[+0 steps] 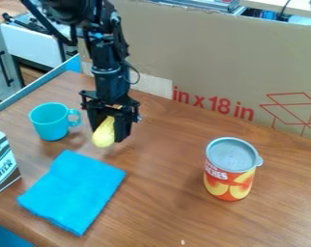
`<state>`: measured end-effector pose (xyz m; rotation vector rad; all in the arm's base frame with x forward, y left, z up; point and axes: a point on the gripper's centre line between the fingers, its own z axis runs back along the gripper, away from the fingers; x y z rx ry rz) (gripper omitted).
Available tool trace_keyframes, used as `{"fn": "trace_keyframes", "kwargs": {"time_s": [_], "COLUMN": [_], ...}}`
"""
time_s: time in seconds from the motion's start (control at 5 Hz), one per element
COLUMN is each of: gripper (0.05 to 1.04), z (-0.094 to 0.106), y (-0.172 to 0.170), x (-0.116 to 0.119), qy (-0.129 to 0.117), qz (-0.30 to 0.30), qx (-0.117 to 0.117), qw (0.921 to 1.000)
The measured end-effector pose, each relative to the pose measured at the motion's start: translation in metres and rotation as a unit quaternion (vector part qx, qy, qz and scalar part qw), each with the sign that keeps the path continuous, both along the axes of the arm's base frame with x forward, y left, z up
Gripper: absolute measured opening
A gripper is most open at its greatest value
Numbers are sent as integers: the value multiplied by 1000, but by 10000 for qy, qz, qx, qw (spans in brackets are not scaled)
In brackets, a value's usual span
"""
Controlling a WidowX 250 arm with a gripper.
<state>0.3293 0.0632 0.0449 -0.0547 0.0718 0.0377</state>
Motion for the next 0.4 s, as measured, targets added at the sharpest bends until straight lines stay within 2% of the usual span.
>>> {"fn": "trace_keyframes", "kwargs": {"time_s": [0.4], "gripper": [671], "z": [-17], "y": [5], "x": [9], "qy": [-67], "qz": [-42], "qx": [-30], "qw": [10000]}}
